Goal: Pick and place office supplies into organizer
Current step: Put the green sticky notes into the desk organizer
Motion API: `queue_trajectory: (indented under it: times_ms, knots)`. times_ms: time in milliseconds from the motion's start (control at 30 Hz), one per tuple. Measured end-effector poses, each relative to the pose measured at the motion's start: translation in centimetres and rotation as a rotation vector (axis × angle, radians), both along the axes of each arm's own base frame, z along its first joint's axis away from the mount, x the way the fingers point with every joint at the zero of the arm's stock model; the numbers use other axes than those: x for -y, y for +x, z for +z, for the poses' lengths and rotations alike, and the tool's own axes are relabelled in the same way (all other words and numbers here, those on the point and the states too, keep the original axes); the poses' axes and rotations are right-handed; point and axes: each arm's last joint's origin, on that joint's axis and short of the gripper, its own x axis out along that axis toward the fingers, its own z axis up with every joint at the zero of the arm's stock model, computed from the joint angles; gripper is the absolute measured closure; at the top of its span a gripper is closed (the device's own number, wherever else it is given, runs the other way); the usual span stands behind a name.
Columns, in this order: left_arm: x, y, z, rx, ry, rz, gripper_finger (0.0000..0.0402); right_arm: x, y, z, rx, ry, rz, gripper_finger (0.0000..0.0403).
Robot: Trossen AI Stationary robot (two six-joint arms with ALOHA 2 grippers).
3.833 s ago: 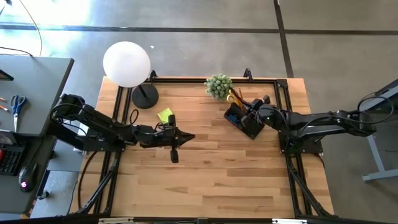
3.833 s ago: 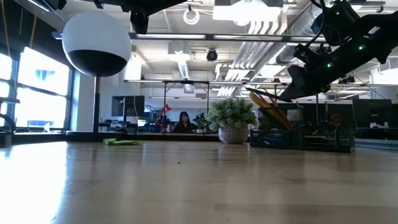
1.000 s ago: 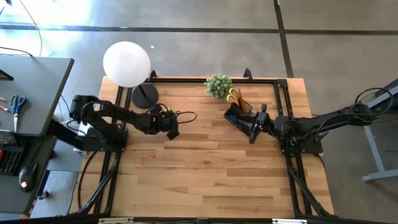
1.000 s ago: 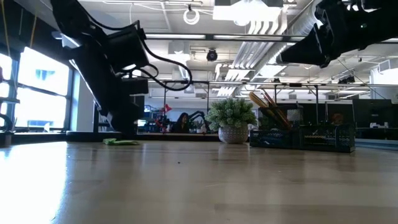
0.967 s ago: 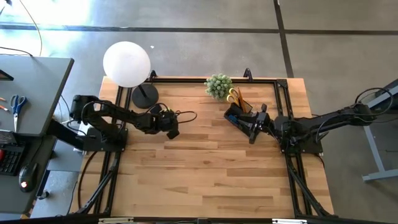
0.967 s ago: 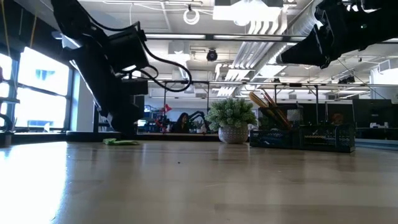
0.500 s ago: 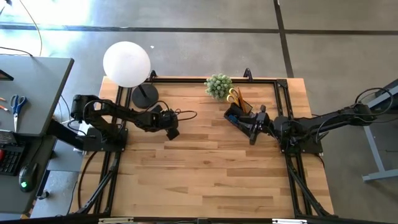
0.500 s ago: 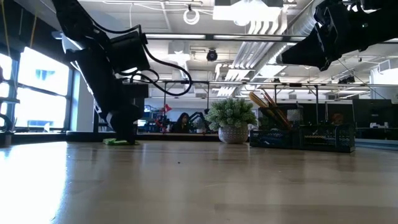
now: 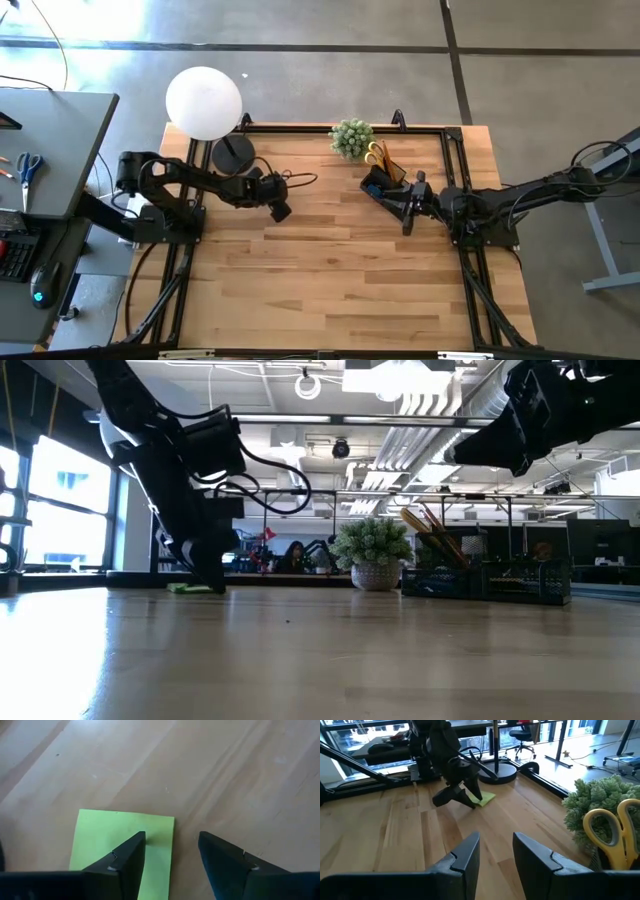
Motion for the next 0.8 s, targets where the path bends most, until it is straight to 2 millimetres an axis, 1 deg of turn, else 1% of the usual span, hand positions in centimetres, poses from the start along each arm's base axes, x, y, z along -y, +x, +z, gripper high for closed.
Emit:
queue_trajectory:
  times_ms: [200, 367, 500, 667, 733, 800]
  knots:
    - [0.03, 0.09, -0.26, -0.007, 0.002, 0.0, 0.0242, 0.01, 0.01, 0.06, 0.007, 0.003, -0.003, 0.029]
    - [-0.02, 0.24, -0.26, -0.008, 0.027, -0.021, 0.027, 0.0, 0.01, 0.06, 0.007, 0.003, 0.001, 0.029]
    - [-0.02, 0.28, -0.27, -0.021, 0.035, -0.053, 0.0312, 0.0, 0.01, 0.06, 0.005, -0.001, 0.001, 0.029]
    - [-0.02, 0.22, -0.32, -0.041, 0.037, -0.079, 0.0388, 0.0, 0.01, 0.06, 0.006, -0.002, 0.0, 0.029]
    - [-0.03, 0.21, -0.31, -0.042, 0.037, -0.082, 0.0393, 0.0, 0.01, 0.06, 0.006, -0.002, 0.0, 0.029]
    - [-0.03, 0.2, -0.32, -0.043, 0.037, -0.081, 0.0385, 0.0, 0.01, 0.07, 0.006, -0.002, 0.0, 0.029]
